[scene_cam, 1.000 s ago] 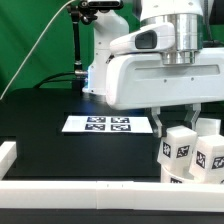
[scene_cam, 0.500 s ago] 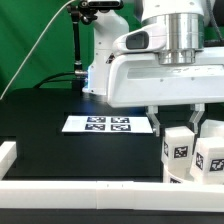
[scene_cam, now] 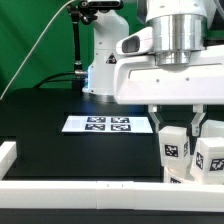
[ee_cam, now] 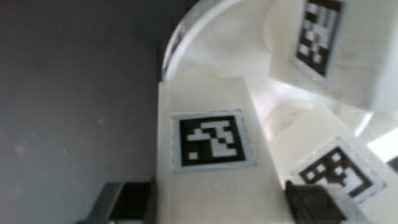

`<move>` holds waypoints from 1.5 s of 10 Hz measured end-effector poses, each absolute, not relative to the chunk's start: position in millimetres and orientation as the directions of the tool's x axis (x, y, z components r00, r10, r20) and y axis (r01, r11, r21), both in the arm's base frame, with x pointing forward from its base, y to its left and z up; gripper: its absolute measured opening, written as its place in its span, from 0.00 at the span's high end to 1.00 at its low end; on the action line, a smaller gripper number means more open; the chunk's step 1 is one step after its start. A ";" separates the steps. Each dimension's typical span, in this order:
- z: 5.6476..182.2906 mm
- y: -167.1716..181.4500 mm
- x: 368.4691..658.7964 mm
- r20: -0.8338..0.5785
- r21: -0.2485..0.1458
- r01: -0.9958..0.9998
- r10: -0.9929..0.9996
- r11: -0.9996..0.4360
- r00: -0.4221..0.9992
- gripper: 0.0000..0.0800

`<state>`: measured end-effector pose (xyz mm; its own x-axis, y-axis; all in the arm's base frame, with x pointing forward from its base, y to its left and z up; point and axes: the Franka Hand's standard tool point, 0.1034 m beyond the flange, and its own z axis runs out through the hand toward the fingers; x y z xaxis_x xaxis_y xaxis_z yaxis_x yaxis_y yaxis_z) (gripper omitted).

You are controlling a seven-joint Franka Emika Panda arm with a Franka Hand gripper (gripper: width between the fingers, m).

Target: Assemble stool

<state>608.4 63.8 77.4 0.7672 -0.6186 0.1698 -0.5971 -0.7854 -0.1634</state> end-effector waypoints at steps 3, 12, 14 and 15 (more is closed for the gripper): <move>77.9 63.1 607.0 0.123 -0.183 -0.753 -0.774 -0.633 0.621 0.57; 78.3 60.6 600.4 -0.072 -0.269 -0.963 -0.997 0.030 -0.011 0.57; 79.9 66.5 598.8 -0.156 -0.248 -0.932 -0.961 0.263 -0.230 0.57; 79.8 68.1 598.0 -0.197 -0.228 -0.896 -0.919 0.382 -0.342 0.57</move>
Offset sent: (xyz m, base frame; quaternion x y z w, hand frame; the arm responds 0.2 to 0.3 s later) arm 0.0000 0.0000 0.0000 0.0000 0.0000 0.1938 0.9810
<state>598.0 68.1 79.8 -0.3415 -0.9190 -0.1970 -0.8956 0.3817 -0.2283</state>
